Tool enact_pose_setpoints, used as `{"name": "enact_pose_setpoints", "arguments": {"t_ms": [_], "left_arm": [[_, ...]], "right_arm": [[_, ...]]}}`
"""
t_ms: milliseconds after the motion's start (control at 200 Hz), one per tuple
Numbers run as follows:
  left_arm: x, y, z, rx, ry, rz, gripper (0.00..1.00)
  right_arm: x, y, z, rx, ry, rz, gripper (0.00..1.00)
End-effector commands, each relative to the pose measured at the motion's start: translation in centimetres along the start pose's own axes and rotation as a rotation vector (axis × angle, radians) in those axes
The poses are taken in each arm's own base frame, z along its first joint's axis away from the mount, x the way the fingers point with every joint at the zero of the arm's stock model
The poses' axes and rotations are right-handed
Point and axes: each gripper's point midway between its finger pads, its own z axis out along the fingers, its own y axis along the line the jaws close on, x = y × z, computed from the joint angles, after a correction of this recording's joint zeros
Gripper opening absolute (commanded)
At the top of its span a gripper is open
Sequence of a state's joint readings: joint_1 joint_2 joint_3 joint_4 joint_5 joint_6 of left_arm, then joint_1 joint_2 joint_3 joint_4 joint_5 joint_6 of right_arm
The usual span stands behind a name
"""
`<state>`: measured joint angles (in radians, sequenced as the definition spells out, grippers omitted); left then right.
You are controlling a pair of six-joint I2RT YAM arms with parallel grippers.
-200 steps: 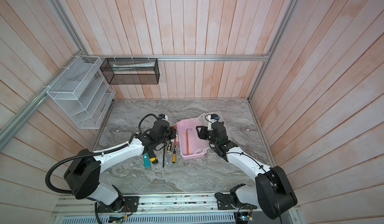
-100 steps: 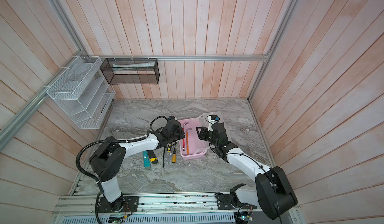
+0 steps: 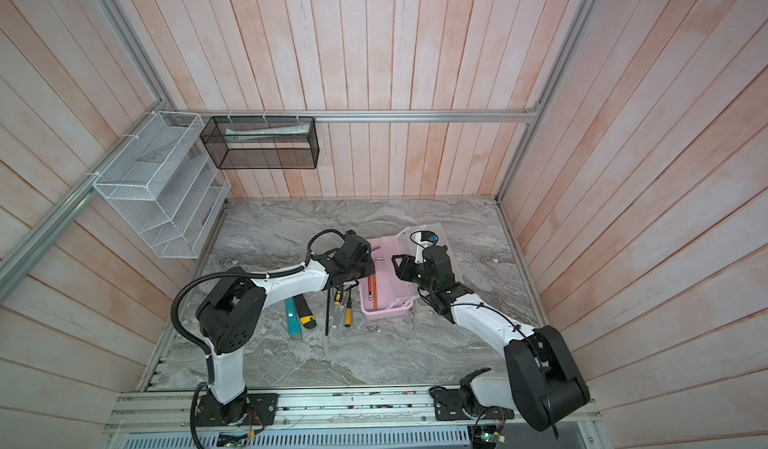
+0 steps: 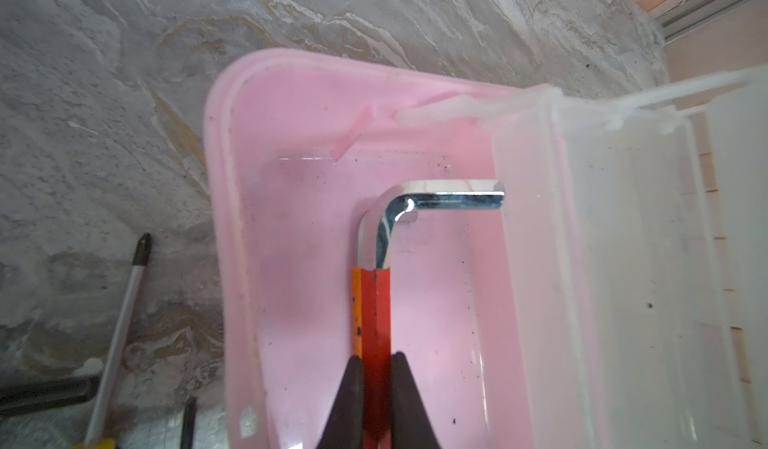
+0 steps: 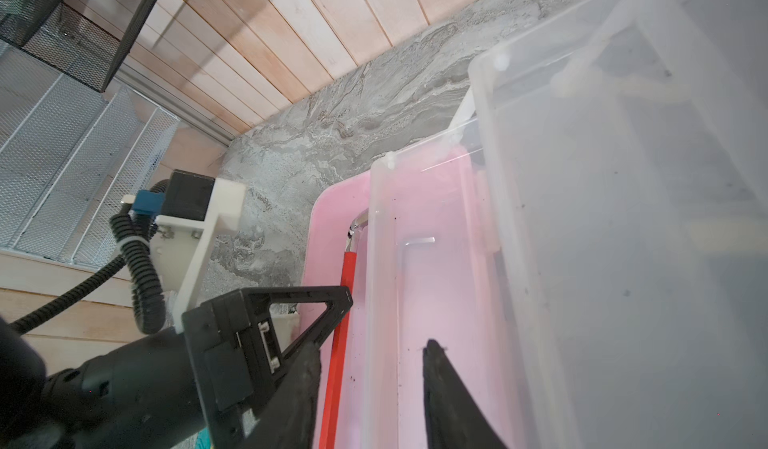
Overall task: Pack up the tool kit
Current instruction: 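Lift the red hex key with the left gripper and lower it into the pink box, then open the left gripper and move it back over the black hex key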
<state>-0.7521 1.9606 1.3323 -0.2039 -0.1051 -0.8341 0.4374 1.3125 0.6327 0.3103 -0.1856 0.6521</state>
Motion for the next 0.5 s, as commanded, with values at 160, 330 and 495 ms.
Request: {"name": "enact_pose_setpoints", "arguments": {"t_ms": [160, 330, 495], "left_arm": [[-0.9, -0.7, 0.2, -0.007, -0.019, 0.043, 0.24], [-1.5, -1.2, -0.7, 0.018, -0.033, 0.047, 0.24], [-2.6, -2.9, -3.7, 0.080, -0.089, 0.091, 0.24]], "right_arm": [[-0.1, 0.4, -0.1, -0.023, 0.007, 0.012, 0.41], [-0.7, 0.9, -0.7, -0.030, -0.007, 0.003, 0.40], [-1.6, 1.8, -1.9, -0.051, -0.036, -0.005, 0.41]]}}
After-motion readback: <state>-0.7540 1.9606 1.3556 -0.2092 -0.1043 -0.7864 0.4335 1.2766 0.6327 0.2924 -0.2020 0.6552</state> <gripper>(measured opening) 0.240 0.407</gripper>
